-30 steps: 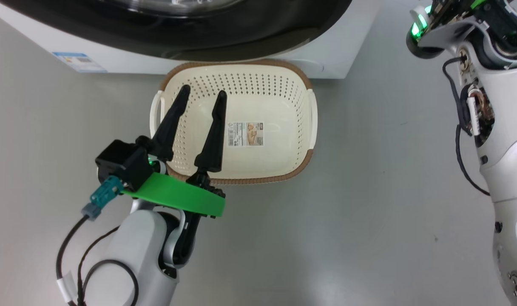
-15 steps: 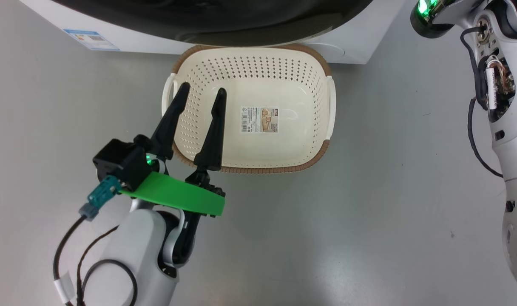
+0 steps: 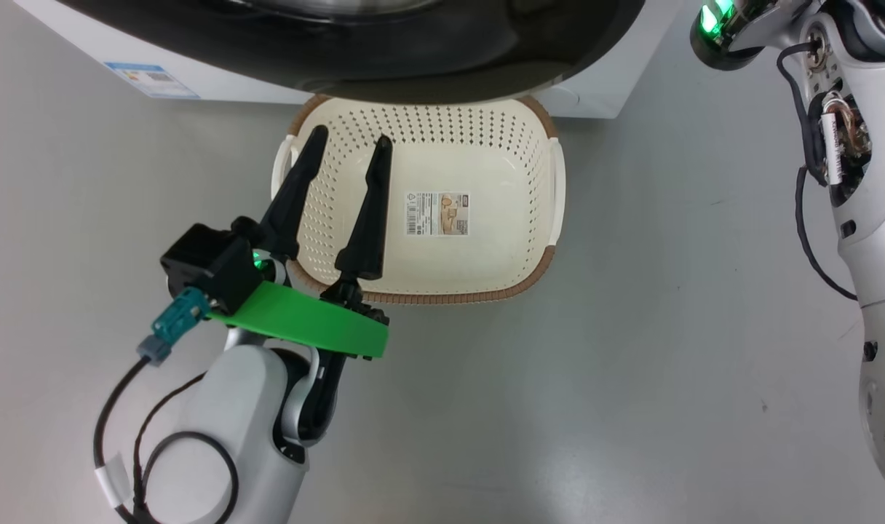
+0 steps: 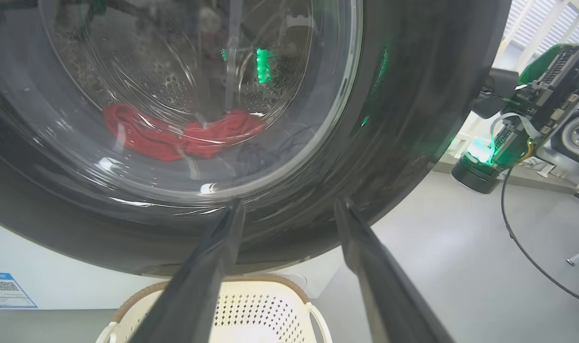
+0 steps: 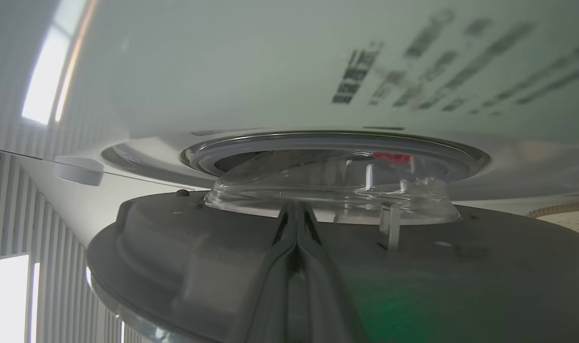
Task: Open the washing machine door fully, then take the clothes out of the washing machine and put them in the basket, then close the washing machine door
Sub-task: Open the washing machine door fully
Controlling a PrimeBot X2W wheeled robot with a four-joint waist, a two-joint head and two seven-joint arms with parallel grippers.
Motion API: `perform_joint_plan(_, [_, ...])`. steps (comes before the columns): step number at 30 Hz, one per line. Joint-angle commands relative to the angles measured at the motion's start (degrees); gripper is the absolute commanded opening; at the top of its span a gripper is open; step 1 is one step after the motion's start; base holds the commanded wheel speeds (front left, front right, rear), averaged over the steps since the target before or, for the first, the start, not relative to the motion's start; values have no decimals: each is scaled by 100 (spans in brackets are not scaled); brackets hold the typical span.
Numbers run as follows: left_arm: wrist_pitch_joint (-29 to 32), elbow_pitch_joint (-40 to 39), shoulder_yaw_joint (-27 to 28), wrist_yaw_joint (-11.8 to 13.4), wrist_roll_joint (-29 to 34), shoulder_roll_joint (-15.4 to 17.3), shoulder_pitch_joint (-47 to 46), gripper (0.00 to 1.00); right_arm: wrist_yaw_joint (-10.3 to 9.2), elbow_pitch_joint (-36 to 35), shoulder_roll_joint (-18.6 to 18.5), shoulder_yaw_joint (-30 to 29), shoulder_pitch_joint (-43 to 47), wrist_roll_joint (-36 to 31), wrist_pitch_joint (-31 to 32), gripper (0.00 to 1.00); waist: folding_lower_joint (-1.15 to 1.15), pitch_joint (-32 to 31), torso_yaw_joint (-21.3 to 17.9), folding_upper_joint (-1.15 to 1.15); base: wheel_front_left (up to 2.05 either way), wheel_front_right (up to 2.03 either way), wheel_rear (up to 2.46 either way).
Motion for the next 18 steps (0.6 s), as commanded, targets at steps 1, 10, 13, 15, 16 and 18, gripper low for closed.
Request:
perform_joint_plan(1, [-42, -67, 142, -18, 49, 144, -16, 100, 5, -143, 226, 105, 155, -14, 109, 0, 0, -115, -29, 0, 0, 0, 0])
perform_joint_plan(10, [-42, 72, 229, -76, 88, 144, 66, 100, 5, -249, 276, 316, 508, 108, 231, 0, 0, -413, -145, 0, 0, 0, 0])
perform_joint_plan(13, [-42, 103, 242, -94, 102, 144, 92, 100, 5, -308, 281, 492, 632, 204, 252, 0, 0, -506, -181, 0, 0, 0, 0])
perform_joint_plan(15, [-42, 129, 250, -102, 111, 144, 107, 100, 5, -354, 282, 632, 698, 311, 254, 0, 0, -559, -207, 0, 0, 0, 0])
perform_joint_plan(16, [-42, 142, 256, -104, 113, 144, 114, 100, 5, -377, 282, 696, 729, 374, 252, 0, 0, -583, -220, 0, 0, 0, 0])
perform_joint_plan(18, [-42, 174, 273, -110, 120, 144, 135, 100, 5, -425, 282, 830, 797, 486, 234, 0, 0, -647, -253, 0, 0, 0, 0])
